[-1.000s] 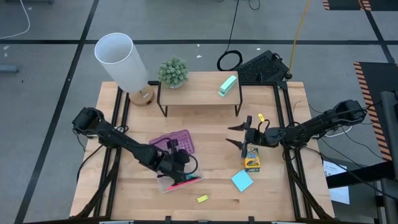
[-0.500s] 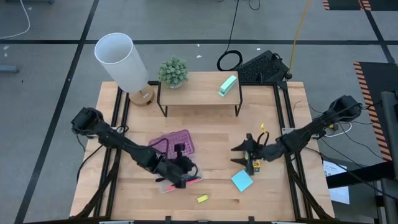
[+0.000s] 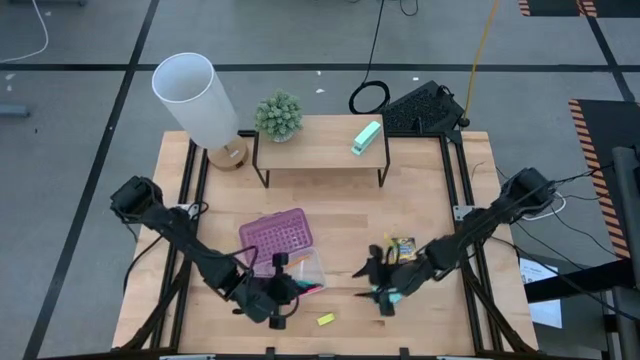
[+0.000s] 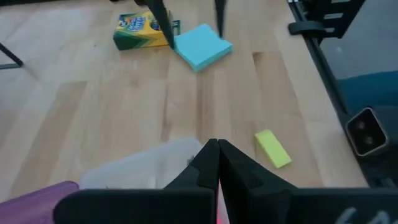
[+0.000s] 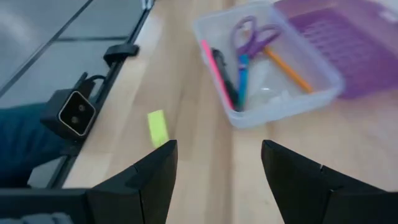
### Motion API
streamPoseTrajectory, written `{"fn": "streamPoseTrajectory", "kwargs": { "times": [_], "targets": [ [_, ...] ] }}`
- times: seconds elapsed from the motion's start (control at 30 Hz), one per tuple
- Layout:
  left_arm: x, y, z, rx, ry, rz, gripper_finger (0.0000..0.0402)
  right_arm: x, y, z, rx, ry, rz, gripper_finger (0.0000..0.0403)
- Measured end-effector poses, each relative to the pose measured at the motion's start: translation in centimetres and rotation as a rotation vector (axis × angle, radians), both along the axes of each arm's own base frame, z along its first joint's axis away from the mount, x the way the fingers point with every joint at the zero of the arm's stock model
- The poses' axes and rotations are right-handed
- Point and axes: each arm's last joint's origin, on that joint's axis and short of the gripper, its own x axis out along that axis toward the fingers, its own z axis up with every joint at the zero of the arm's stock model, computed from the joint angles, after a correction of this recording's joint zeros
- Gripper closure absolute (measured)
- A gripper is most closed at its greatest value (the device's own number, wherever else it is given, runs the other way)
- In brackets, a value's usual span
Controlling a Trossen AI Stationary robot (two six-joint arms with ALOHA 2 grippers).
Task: Pack school essentials
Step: Put the yellow eraser into the transparent box
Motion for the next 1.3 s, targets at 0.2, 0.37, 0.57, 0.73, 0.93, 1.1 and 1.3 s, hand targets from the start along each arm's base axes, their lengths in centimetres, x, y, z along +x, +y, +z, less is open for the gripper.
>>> {"fn": "streamPoseTrajectory", "kwargs": {
  "times": [0.2, 0.37, 0.57, 0.73, 0.93, 1.1, 1.3],
  "targets": [
    [-0.9, -1.1, 0.1, -0.002, -0.027, 0.028, 0.0392, 3.1, 3.1, -1.4, -0.036, 0.024, 0.131, 0.0177],
    [-1.2, -1.4, 0.1, -0.021, -0.048, 0.07, 0.0392, 5.3, 5.1, -3.7, -0.024, 0.024, 0.205, 0.0177],
    [-1.2, -1.4, 0.1, -0.032, -0.051, 0.082, 0.0392, 6.7, 6.1, -6.3, -0.024, -0.007, 0.217, 0.0176],
    [-1.0, -1.2, 0.2, -0.035, -0.06, 0.093, 0.0392, 7.3, 6.5, -7.5, -0.035, 0.006, 0.216, 0.0156],
    [-0.8, -1.3, 0.4, -0.037, -0.088, 0.095, 0.0392, 7.5, 6.5, -8.7, -0.05, 0.019, 0.209, 0.0124],
    [-0.8, -1.3, 0.4, -0.031, -0.092, 0.089, 0.0392, 7.8, 6.3, -9.7, -0.073, 0.013, 0.212, 0.0129],
    [-0.8, -1.3, 0.5, -0.023, -0.095, 0.083, 0.0392, 8.0, 5.9, -10.1, -0.082, 0.026, 0.211, 0.017]
  ]
}}
